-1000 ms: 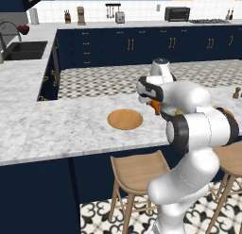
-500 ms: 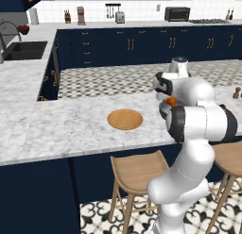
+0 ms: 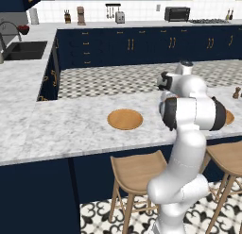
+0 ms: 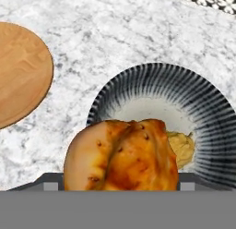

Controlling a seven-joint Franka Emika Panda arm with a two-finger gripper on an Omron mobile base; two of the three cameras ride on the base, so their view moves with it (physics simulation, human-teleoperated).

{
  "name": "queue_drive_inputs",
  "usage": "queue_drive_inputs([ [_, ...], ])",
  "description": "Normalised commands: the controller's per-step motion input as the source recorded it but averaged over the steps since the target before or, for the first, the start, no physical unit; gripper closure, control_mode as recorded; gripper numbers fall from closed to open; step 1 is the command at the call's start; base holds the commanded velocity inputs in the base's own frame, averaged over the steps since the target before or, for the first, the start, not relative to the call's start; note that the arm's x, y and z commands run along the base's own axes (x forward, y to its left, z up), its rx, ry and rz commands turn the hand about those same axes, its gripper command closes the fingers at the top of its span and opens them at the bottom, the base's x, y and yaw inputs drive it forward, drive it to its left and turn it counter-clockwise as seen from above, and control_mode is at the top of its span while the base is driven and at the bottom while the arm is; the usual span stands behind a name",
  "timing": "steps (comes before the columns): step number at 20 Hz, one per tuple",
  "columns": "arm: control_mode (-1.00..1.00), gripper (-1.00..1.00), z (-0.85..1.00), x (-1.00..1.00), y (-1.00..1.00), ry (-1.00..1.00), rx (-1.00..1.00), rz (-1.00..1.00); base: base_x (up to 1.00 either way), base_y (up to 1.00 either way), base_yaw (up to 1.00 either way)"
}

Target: Pick the chicken drumstick and squash from their plates and place them in the bowl. Then put the bowl in the fridge.

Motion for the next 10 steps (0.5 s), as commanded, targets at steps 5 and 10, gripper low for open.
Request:
queue_drive_inputs([
  [5,-1.0,1.0,-0.3,0.2,-0.22,0.0,0.0,0.03,0.0,0.0,0.0],
  [10,-1.0,1.0,-0.4,0.18,-0.22,0.0,0.0,0.02,0.0,0.0,0.0],
])
